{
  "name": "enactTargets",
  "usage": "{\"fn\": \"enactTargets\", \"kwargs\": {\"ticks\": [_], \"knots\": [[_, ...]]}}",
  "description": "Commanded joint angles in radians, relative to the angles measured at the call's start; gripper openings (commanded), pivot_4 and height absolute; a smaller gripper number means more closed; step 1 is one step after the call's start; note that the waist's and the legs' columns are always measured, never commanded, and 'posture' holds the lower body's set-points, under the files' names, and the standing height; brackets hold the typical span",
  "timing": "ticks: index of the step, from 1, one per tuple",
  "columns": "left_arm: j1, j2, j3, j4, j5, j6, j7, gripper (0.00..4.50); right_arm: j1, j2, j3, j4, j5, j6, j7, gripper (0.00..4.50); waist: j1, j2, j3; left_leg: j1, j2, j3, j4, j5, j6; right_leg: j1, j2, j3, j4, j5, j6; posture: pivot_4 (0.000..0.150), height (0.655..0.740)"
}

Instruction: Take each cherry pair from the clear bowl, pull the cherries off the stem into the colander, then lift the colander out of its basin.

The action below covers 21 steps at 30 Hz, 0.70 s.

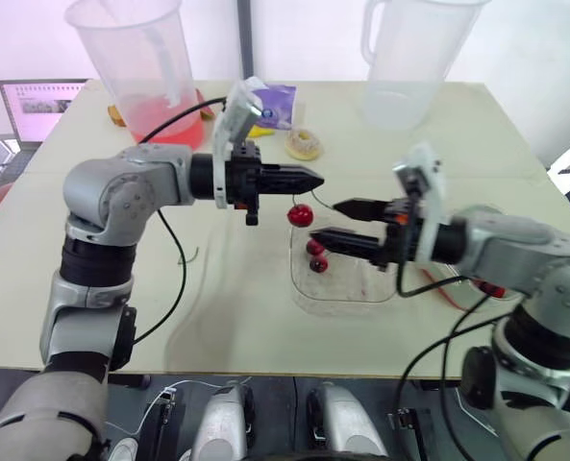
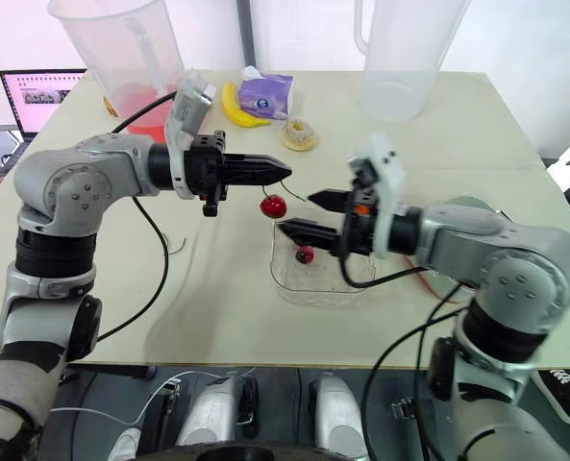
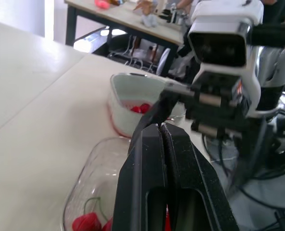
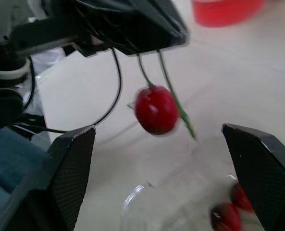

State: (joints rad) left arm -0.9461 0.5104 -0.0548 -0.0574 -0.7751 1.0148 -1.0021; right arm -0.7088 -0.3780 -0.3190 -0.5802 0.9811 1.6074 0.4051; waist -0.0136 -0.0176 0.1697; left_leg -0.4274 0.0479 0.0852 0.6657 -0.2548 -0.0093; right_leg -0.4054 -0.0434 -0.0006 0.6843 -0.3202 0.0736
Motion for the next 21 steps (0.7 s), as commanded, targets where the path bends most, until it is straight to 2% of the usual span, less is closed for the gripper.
{"fn": "enactTargets", "kwargs": {"ticks": [1,8,11,16,17,21], "knots": [[-0.025,0.007,0.026,-0.021,-0.022,0.001,-0.014,0.00,-0.039,0.025,0.015,0.024,0.028,0.007,-0.042,4.44,0.002,0.000,0.000,0.000,0.000,0.000,0.000,0.000,0.000,0.000,-0.001,0.000,0.000,0.000,0.000,0.150,0.7400],[-0.028,-0.006,0.024,-0.024,-0.028,0.000,-0.004,0.00,-0.080,0.067,0.050,0.077,0.025,0.007,-0.088,4.44,-0.002,0.000,0.000,0.000,0.000,0.000,0.000,0.000,0.001,0.000,0.000,0.000,0.000,0.000,0.000,0.150,0.7400],[-0.029,-0.008,0.024,-0.022,-0.029,-0.002,-0.001,0.00,-0.078,0.063,0.058,0.088,0.016,0.007,-0.102,3.67,-0.002,0.000,0.000,0.000,0.000,0.000,0.000,0.000,0.001,0.000,0.000,0.000,0.000,0.000,0.000,0.150,0.7400],[-0.031,-0.009,0.026,-0.018,-0.033,-0.003,0.002,0.00,-0.064,0.051,0.074,0.088,0.009,0.006,-0.115,1.16,-0.003,0.000,0.000,0.000,0.000,0.000,0.000,0.000,0.001,0.000,0.000,0.000,0.000,0.000,0.000,0.150,0.7400],[-0.032,-0.009,0.026,-0.017,-0.033,-0.004,0.002,0.00,-0.062,0.051,0.075,0.088,0.009,0.005,-0.116,0.78,-0.003,0.000,0.000,0.000,0.000,0.000,0.000,0.000,0.001,0.000,0.000,0.000,0.000,0.000,0.000,0.150,0.7400],[-0.031,-0.009,0.028,-0.018,-0.033,-0.004,0.005,0.00,-0.043,0.041,0.087,0.074,0.010,0.007,-0.117,0.70,-0.002,0.000,0.000,0.000,0.000,0.000,0.000,-0.001,0.001,0.000,0.000,0.000,0.000,0.000,0.000,0.150,0.7400]]}}
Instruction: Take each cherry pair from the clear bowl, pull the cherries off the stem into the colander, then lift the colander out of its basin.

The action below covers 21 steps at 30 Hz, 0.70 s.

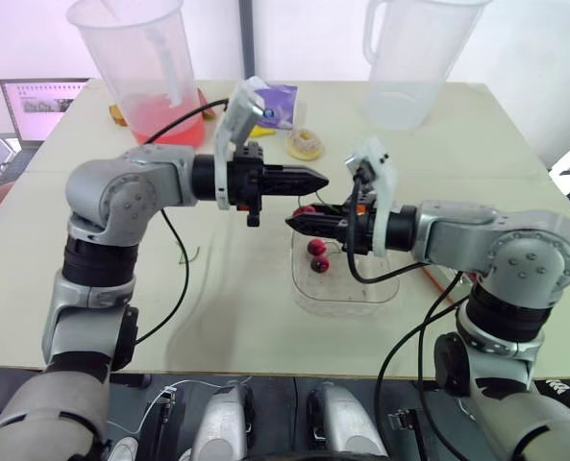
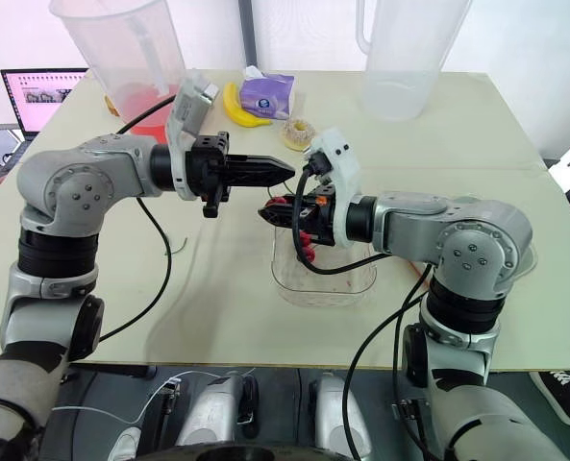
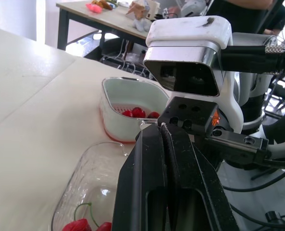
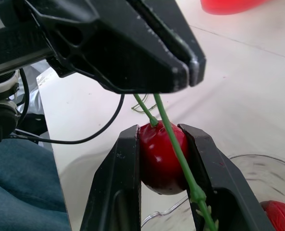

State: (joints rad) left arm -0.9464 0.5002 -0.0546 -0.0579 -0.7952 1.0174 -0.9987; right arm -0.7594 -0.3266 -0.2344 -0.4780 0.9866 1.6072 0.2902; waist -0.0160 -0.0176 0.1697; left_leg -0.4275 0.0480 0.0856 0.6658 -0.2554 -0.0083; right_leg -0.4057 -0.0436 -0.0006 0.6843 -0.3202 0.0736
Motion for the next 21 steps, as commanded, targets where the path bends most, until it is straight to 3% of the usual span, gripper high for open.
{"fn": "enactTargets", "kwargs": {"ticks": [1,16,21], "knots": [[-0.031,0.002,0.029,-0.018,-0.012,-0.007,0.003,0.00,0.019,-0.015,0.006,-0.032,0.007,0.007,-0.003,0.70,0.000,0.000,0.000,0.000,0.000,0.000,0.000,0.000,0.000,0.000,0.000,0.000,0.000,0.000,0.000,0.150,0.7400],[-0.024,0.008,0.035,-0.023,-0.017,0.004,0.015,0.00,0.155,-0.065,-0.012,-0.084,0.025,0.007,-0.035,0.70,0.000,0.000,0.000,0.000,0.000,0.000,0.000,0.000,0.000,0.000,0.000,0.000,0.000,0.000,0.000,0.150,0.7400],[-0.011,0.021,0.030,-0.030,-0.013,0.005,0.010,0.00,0.196,-0.205,-0.204,-0.111,-0.013,0.007,-0.064,0.70,0.007,0.000,0.000,0.000,-0.001,0.000,0.000,-0.001,0.001,0.000,-0.001,0.000,-0.001,0.000,0.000,0.150,0.7400]]}}
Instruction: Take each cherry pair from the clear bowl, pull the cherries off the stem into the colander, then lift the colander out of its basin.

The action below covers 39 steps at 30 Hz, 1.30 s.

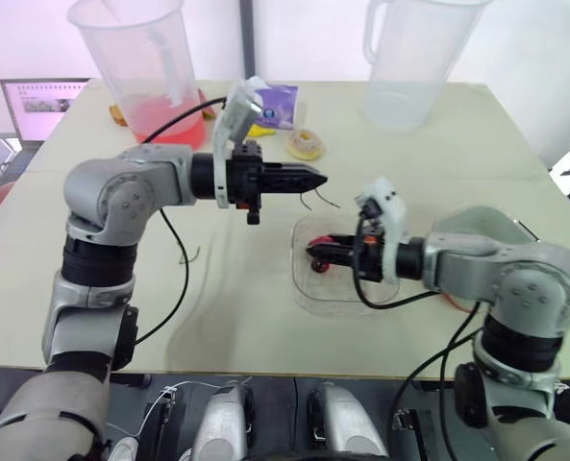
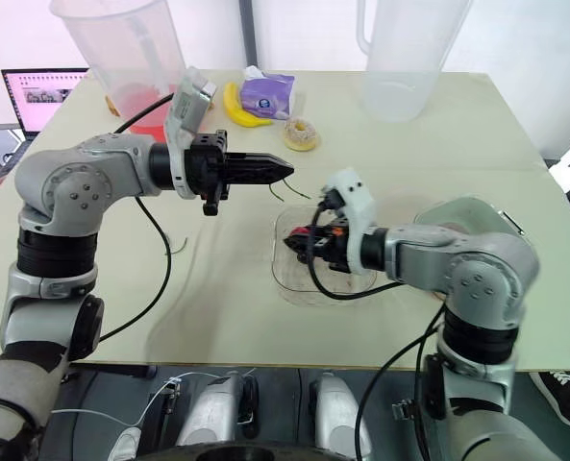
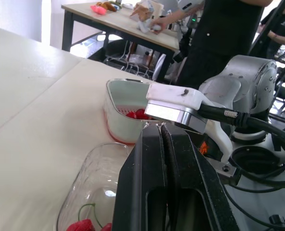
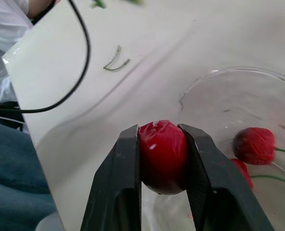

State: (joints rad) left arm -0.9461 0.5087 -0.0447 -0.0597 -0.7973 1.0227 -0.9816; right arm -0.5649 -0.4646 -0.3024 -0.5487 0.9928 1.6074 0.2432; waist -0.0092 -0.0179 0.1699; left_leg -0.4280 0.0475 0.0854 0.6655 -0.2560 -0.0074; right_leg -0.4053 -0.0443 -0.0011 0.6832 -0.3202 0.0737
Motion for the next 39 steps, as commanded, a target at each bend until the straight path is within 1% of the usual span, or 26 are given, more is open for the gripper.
{"fn": "enactTargets", "kwargs": {"ticks": [1,4,7,10,13,22,24,25,26,28,30,36,38,39], "knots": [[-0.007,0.017,0.020,-0.031,-0.011,0.000,-0.008,0.00,0.004,-0.084,-0.168,-0.044,-0.023,0.006,-0.023,0.70,-0.001,0.000,0.000,0.000,-0.001,0.000,0.000,0.000,0.001,0.000,0.000,0.000,0.000,0.000,0.000,0.150,0.7400],[0.008,0.031,0.015,-0.042,-0.010,0.004,-0.010,0.00,0.019,-0.149,-0.263,-0.055,-0.063,0.006,-0.053,0.70,-0.004,0.000,0.000,0.000,0.000,0.000,0.000,0.000,0.001,0.000,0.000,0.000,0.000,0.000,0.000,0.150,0.7400],[0.037,0.045,0.003,-0.065,-0.002,-0.002,-0.016,0.00,0.130,-0.254,-0.298,-0.067,-0.185,-0.017,-0.106,0.70,-0.004,0.000,0.000,0.000,0.001,0.000,-0.001,0.000,0.000,0.000,0.001,0.000,-0.001,0.000,0.000,0.150,0.7400],[0.046,0.044,0.005,-0.074,-0.008,0.002,-0.011,0.00,0.215,-0.285,-0.312,-0.054,-0.269,-0.028,-0.139,0.70,-0.004,0.000,0.000,0.000,0.000,0.000,-0.002,0.000,-0.001,0.000,0.001,0.001,-0.001,0.000,0.000,0.150,0.7400],[0.048,0.041,0.004,-0.079,-0.010,0.002,-0.008,0.00,0.266,-0.268,-0.332,-0.034,-0.340,-0.024,-0.163,0.70,-0.005,0.000,0.000,0.001,0.000,0.000,-0.001,0.000,-0.001,0.000,0.001,0.001,-0.001,0.000,0.000,0.150,0.7400],[0.042,0.039,0.001,-0.077,-0.005,-0.003,-0.008,0.00,0.260,-0.217,-0.333,0.005,-0.458,-0.027,-0.164,0.70,-0.004,0.000,0.000,0.001,0.000,0.000,-0.001,0.001,-0.002,0.000,0.002,0.001,-0.001,0.000,0.000,0.150,0.7400],[0.043,0.040,0.001,-0.078,-0.005,-0.004,-0.008,0.00,0.255,-0.213,-0.329,0.007,-0.480,-0.020,-0.166,1.72,-0.003,0.000,0.000,0.001,0.000,0.000,-0.001,0.001,-0.002,0.000,0.002,0.001,-0.001,0.000,0.000,0.150,0.7400],[0.044,0.041,0.002,-0.079,-0.005,-0.003,-0.007,0.00,0.253,-0.211,-0.329,0.010,-0.489,-0.022,-0.165,2.05,-0.004,0.000,0.000,0.001,0.000,0.000,-0.001,0.001,-0.002,0.000,0.002,0.001,-0.001,0.000,0.000,0.150,0.7400],[0.045,0.041,0.003,-0.080,-0.006,-0.003,-0.007,0.00,0.249,-0.207,-0.332,0.012,-0.498,-0.023,-0.164,2.50,-0.004,0.000,0.000,0.001,0.000,0.000,-0.001,0.001,-0.002,0.000,0.002,0.001,-0.001,0.000,0.000,0.150,0.7400],[0.046,0.042,0.005,-0.081,-0.006,-0.003,-0.006,0.00,0.238,-0.199,-0.338,0.010,-0.508,-0.025,-0.157,3.59,-0.004,0.000,0.000,0.001,0.000,0.000,-0.001,0.001,-0.002,0.000,0.003,0.001,-0.001,0.000,0.000,0.150,0.7400],[0.046,0.042,0.005,-0.080,-0.005,-0.004,-0.006,0.00,0.214,-0.190,-0.349,-0.001,-0.512,-0.026,-0.147,4.48,-0.004,0.000,0.000,0.001,0.000,0.000,-0.001,0.001,-0.002,0.000,0.003,0.001,-0.001,0.000,0.000,0.150,0.7400],[0.046,0.047,0.010,-0.078,-0.006,-0.003,-0.002,0.00,0.108,-0.177,-0.371,-0.081,-0.459,-0.030,-0.065,4.48,-0.006,0.000,0.000,0.001,0.000,0.000,-0.001,0.001,-0.002,0.000,0.003,0.001,-0.001,0.000,0.000,0.150,0.7400],[0.049,0.050,0.014,-0.078,-0.006,-0.002,0.002,0.00,0.085,-0.184,-0.369,-0.115,-0.419,-0.043,-0.011,4.48,-0.005,0.000,0.000,0.001,0.000,0.000,-0.001,0.001,-0.002,0.000,0.003,0.001,-0.001,0.000,0.000,0.150,0.7400],[0.051,0.053,0.016,-0.079,-0.006,-0.001,0.004,0.00,0.080,-0.195,-0.363,-0.145,-0.373,-0.063,0.043,4.48,-0.005,0.000,0.000,0.001,0.000,0.000,-0.001,0.001,-0.002,0.000,0.003,0.001,-0.001,0.000,0.000,0.150,0.7400]]}}
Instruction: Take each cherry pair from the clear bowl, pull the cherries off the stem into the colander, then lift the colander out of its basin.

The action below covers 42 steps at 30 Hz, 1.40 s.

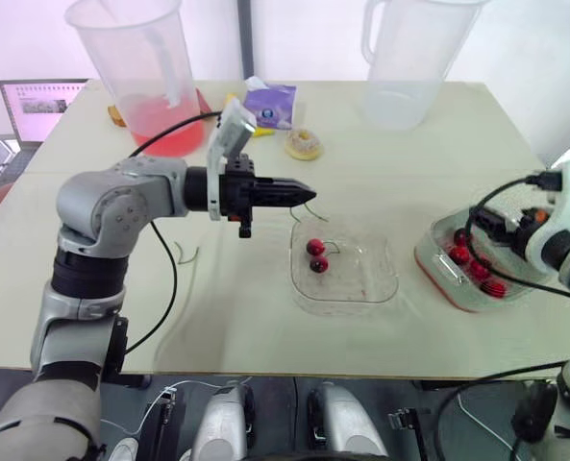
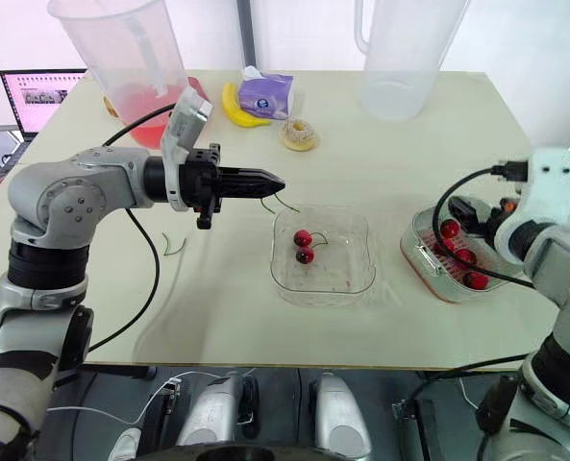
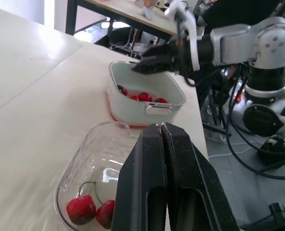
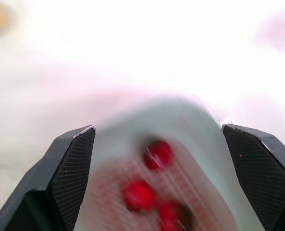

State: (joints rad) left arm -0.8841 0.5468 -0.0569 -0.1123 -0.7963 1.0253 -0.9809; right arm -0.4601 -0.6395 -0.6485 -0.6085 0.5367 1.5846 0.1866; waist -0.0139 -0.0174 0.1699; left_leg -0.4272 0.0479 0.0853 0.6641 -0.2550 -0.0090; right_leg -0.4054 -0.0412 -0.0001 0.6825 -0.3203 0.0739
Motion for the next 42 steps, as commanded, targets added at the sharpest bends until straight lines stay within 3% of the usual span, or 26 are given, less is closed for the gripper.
{"fn": "enactTargets", "kwargs": {"ticks": [1,5,9,18,20,27,42], "knots": [[-0.009,0.018,0.030,-0.028,-0.007,-0.004,0.005,0.00,-0.025,-0.031,-0.011,-0.123,0.140,-0.067,0.163,4.48,0.001,0.000,0.000,0.000,0.000,0.000,0.000,0.000,0.000,0.000,0.000,0.000,0.000,0.000,0.000,0.150,0.7400],[-0.003,0.030,0.036,-0.032,-0.007,-0.001,0.016,0.00,-0.036,-0.023,-0.047,-0.207,0.392,-0.087,0.348,4.48,0.001,0.000,0.000,0.000,0.000,0.000,0.000,0.000,0.001,0.000,0.000,0.000,0.000,0.000,0.000,0.150,0.7400],[0.011,0.044,0.047,-0.039,-0.008,0.004,0.033,0.00,0.059,-0.114,-0.005,-0.250,0.507,-0.169,0.475,4.48,0.004,0.000,0.000,0.000,-0.001,-0.001,0.000,-0.001,0.002,0.001,-0.002,-0.001,0.000,0.000,0.000,0.150,0.7400],[0.122,0.121,0.159,-0.078,-0.016,0.061,0.165,0.00,0.166,-0.281,0.127,-0.214,0.494,-0.355,0.537,4.48,-0.003,-0.001,0.001,0.001,0.000,-0.001,0.001,-0.001,0.002,0.002,-0.002,-0.001,-0.001,0.000,0.000,0.150,0.7400],[0.192,0.139,0.240,-0.071,-0.022,0.115,0.244,0.00,0.170,-0.315,0.151,-0.198,0.485,-0.382,0.542,4.48,-0.002,-0.001,0.001,0.001,0.000,0.000,0.001,-0.001,0.002,0.002,-0.003,-0.001,-0.001,0.000,0.000,0.150,0.7400],[0.359,0.118,0.390,0.014,0.011,0.145,0.405,0.00,0.166,-0.394,0.232,-0.174,0.461,-0.452,0.537,4.48,0.003,-0.002,0.001,0.001,0.000,0.000,0.001,-0.001,0.002,0.002,-0.004,-0.001,-0.001,0.000,0.000,0.150,0.7400],[0.480,0.062,0.442,0.202,0.085,0.008,0.461,0.00,0.137,-0.449,0.305,-0.169,0.481,-0.501,0.515,4.48,0.002,-0.002,0.001,0.001,0.000,0.000,0.001,-0.001,0.002,0.002,-0.005,-0.002,-0.001,0.000,0.000,0.150,0.7400]]}}
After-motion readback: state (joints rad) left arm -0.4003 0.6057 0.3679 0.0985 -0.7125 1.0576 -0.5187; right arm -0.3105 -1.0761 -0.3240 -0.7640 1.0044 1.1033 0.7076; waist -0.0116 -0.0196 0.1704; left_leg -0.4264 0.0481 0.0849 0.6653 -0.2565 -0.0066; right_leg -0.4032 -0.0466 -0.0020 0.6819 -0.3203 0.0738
